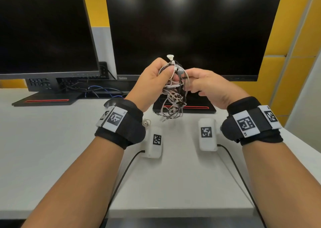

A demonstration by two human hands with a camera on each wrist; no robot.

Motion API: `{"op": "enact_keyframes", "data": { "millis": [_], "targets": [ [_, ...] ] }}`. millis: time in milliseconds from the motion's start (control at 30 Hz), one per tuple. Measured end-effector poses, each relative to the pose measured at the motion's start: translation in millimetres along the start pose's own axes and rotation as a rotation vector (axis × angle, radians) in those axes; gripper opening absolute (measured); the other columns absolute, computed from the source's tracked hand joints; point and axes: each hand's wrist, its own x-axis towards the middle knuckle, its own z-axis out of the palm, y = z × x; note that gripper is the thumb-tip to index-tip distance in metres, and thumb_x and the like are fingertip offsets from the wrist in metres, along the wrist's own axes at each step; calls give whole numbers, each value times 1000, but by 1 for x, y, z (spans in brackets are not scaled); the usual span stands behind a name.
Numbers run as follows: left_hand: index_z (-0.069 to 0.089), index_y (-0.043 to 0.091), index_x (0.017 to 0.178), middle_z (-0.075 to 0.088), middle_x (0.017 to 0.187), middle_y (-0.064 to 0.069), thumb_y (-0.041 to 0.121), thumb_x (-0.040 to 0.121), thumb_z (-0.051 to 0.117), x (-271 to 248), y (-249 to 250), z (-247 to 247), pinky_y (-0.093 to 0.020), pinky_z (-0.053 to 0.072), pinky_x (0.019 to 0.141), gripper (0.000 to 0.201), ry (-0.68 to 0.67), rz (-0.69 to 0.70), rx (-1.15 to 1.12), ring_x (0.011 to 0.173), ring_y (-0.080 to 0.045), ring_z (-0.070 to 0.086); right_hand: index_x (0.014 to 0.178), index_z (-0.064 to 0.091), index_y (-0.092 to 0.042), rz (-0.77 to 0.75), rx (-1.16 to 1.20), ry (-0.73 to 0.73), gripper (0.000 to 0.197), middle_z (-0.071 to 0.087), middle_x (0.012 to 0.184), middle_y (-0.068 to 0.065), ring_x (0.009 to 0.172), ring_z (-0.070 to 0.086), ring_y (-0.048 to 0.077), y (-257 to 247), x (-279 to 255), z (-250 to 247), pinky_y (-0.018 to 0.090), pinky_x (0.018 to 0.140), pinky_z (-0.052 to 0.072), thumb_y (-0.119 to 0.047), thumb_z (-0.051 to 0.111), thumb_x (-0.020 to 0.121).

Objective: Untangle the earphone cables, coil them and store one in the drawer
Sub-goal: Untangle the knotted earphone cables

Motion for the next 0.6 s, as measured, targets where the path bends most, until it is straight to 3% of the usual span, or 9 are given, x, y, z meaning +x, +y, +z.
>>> {"op": "enact_keyframes", "data": {
  "millis": [33,67,133,233,300,400,500,600],
  "targets": [
    [53,18,93,67,92,-6,22,103,42,0,0,0,-34,56,74,15,6,16,-20,83,-16,63,126,58,-17,-14,-15,-43,42,69,110,1,98,61,6,2,0,1,18,81,47,3,52,90],
    [53,17,95,68,99,-10,22,103,42,0,1,-1,-35,56,75,15,12,29,-39,86,-19,64,128,57,-16,-31,-30,-82,42,71,110,4,102,64,12,4,1,1,27,94,48,2,56,90],
    [53,16,97,68,108,-12,22,103,42,0,1,-1,-36,54,75,14,25,45,-74,93,-27,65,124,60,-18,-35,-67,-136,38,73,111,7,106,67,21,9,3,1,43,104,46,-4,64,89],
    [53,17,96,68,109,-12,23,103,42,1,1,-1,-40,55,78,14,56,72,-120,93,-25,66,105,72,-20,-19,-178,-159,16,75,103,1,103,68,19,13,4,0,46,103,47,-17,68,90],
    [52,17,96,67,110,-13,22,104,40,2,0,-1,-40,57,80,15,86,85,-154,96,-24,67,98,73,-18,6,-240,-152,13,75,99,1,100,68,20,15,4,-2,47,101,48,-25,70,88],
    [50,14,100,65,113,-15,21,104,38,4,-3,-3,-35,58,78,15,182,95,-208,98,-23,67,93,69,-13,23,-289,-153,9,75,92,4,91,71,21,15,4,-3,42,92,54,-19,72,86],
    [50,15,102,65,115,-13,18,104,39,7,-4,-7,-34,58,76,11,279,89,-217,97,-18,67,87,66,-12,53,-297,-103,3,74,76,4,71,71,15,15,5,-5,33,79,58,-13,68,90],
    [49,15,100,67,101,-6,14,102,43,9,-6,-9,-36,59,75,6,332,47,-207,86,-16,67,84,66,-12,140,-381,26,11,73,74,6,66,67,14,19,7,-8,34,76,57,-19,67,91]
  ]
}}
